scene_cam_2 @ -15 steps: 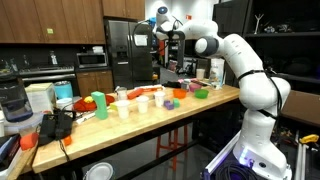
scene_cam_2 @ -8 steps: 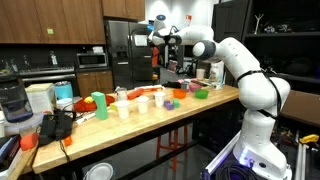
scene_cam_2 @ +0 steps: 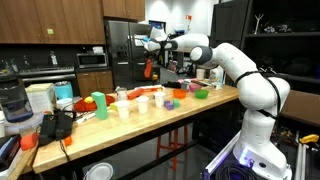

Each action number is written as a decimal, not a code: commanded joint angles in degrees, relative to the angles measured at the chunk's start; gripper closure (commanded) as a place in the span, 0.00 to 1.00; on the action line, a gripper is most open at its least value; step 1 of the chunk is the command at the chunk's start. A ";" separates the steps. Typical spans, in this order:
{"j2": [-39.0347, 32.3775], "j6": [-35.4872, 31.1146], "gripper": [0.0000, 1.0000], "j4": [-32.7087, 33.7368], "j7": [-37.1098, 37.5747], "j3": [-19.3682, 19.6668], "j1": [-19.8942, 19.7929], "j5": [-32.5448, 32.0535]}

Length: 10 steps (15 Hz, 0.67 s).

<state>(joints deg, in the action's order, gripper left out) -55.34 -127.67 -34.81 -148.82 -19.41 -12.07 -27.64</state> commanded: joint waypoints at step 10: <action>-1.46 5.87 0.83 -15.46 -0.21 -45.80 -17.78 -28.15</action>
<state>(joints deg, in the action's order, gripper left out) -55.60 -124.69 -45.81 -149.03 -54.65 -24.01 -49.91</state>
